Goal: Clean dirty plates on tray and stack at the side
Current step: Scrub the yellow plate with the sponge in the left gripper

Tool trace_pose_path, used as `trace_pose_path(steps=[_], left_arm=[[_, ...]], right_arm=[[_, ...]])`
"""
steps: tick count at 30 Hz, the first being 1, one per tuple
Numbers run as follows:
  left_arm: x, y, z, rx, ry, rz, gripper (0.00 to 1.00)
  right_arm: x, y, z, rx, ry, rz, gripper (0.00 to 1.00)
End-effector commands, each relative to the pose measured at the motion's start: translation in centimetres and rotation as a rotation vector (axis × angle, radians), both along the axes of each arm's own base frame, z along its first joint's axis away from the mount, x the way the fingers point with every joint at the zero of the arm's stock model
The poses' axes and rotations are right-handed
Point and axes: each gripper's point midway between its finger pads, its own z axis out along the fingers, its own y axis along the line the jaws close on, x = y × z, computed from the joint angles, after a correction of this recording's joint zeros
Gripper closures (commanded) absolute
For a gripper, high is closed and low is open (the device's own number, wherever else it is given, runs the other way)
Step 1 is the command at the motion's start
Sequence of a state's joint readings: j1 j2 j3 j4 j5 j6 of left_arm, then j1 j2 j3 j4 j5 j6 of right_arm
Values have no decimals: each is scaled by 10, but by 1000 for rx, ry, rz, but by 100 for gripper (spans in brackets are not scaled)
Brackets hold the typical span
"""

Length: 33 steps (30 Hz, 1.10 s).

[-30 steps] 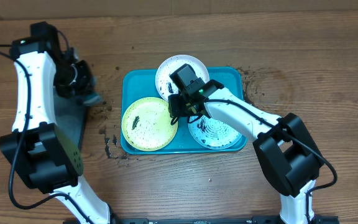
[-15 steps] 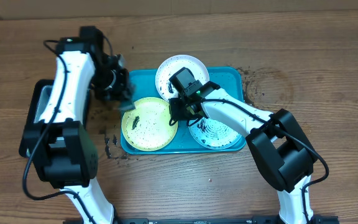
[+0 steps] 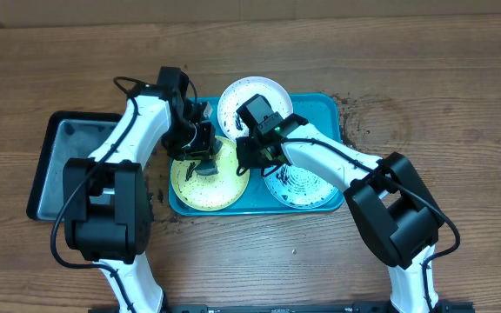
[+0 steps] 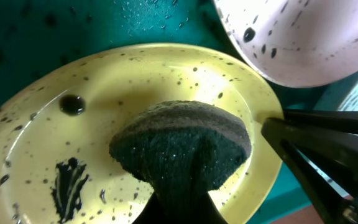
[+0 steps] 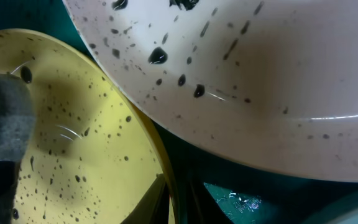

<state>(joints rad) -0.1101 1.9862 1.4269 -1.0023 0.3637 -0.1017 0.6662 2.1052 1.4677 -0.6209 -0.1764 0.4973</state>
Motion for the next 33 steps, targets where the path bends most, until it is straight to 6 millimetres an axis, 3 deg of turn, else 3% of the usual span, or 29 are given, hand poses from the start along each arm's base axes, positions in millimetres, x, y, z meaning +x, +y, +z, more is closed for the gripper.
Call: trace_pose_path(steps=[1, 8, 12, 14, 24, 33], left_arm=[[-7, 1, -11, -7, 28, 30, 96], [-18, 0, -24, -4, 53, 42, 95], [-18, -3, -24, -4, 49, 33, 78], [-17, -4, -25, -5, 44, 30, 65], [-14, -2, -25, 8, 31, 31, 67], [-14, -2, -25, 4, 33, 31, 78]], right_arm=[[5, 0, 3, 7, -11, -7, 87], [6, 1, 4, 8, -14, -7, 88], [6, 1, 3, 8, -13, -7, 85], [4, 0, 3, 5, -8, -7, 70], [-14, -1, -4, -6, 56, 13, 68], [-19, -1, -12, -6, 63, -2, 87]])
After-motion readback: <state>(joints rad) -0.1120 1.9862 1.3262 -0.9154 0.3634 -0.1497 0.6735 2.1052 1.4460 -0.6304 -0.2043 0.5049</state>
